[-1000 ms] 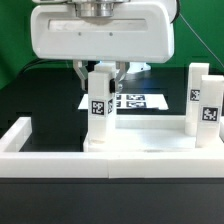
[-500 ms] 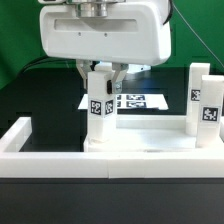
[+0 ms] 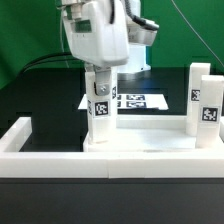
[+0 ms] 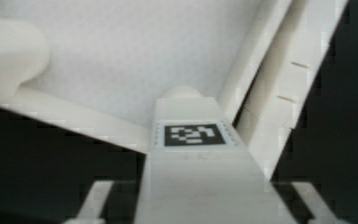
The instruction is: Assemble desk
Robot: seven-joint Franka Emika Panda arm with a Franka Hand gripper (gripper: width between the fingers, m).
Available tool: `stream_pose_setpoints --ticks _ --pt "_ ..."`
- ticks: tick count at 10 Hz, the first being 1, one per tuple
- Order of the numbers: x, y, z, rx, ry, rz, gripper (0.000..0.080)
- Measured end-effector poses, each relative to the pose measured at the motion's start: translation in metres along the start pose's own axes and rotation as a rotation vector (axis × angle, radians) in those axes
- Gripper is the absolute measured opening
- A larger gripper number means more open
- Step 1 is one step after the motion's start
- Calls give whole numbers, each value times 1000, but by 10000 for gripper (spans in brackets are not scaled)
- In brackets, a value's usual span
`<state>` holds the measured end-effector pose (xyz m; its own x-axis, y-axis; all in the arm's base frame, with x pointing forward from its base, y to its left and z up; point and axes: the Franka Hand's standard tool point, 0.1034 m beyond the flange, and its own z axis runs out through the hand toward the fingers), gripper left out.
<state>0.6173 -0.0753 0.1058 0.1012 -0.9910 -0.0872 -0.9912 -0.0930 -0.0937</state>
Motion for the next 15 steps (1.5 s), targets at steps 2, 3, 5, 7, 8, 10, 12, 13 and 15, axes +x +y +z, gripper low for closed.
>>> stream_pose_setpoints --ticks 2,3,5,7,8,10,12,13,15 --pt "-2 -1 1 4 -5 117 291" --pt "-2 -1 1 3 -5 97 371" --pt "-8 -4 -1 -21 8 -44 605" --pt "-11 -6 -1 -22 12 -264 641" --pt "-10 -5 -1 -23 12 -300 647" --pt "-10 -5 -1 -24 11 -415 649" --pt "-9 -5 -1 -25 10 -583 649" --pt "-6 -5 1 -33 28 -730 649" --pt "-3 -5 1 -60 49 -965 649"
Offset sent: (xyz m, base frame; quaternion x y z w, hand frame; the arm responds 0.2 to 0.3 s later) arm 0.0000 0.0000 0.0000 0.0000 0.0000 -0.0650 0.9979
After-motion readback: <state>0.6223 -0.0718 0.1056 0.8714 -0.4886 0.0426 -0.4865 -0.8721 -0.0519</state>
